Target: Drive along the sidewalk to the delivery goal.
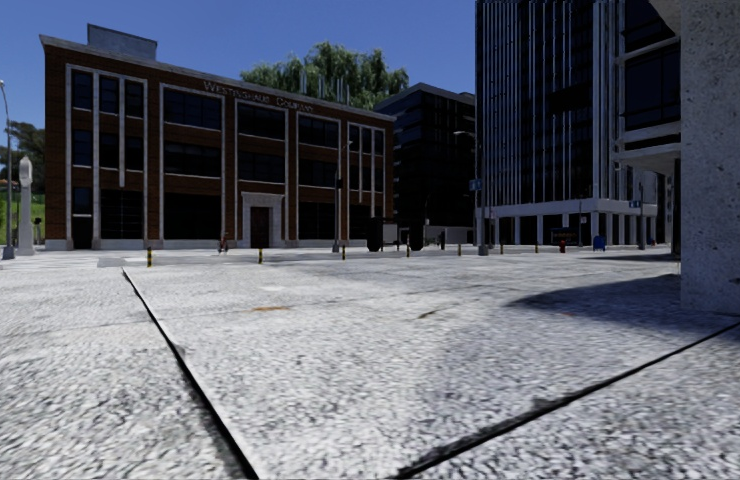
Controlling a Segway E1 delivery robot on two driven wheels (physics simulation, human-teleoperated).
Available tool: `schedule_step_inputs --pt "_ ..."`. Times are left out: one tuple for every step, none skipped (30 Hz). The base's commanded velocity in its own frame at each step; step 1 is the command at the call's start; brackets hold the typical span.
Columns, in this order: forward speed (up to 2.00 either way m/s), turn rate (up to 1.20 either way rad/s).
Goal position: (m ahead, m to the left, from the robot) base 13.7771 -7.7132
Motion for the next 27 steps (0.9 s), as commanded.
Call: schedule_step_inputs --pt "2.00 -0.30" --pt "2.00 -0.30" --pt "2.00 -0.30" --pt "2.00 -0.30" --pt "2.00 -0.30" --pt "2.00 -0.30" --pt "2.00 -0.30" --pt "2.00 -0.30" --pt "2.00 -0.30" --pt "2.00 -0.30" --pt "2.00 -0.30" --pt "2.00 -0.30" --pt "2.00 -0.30" --pt "2.00 -0.30" --pt "2.00 -0.30" --pt "2.00 -0.30" --pt "2.00 -0.30" --pt "2.00 -0.30" --pt "2.00 -0.30" --pt "2.00 -0.30" --pt "2.00 -0.30" --pt "2.00 -0.30" --pt "2.00 -0.30" --pt "2.00 -0.30" --pt "2.00 -0.30" --pt "2.00 -0.30" --pt "2.00 -0.30"
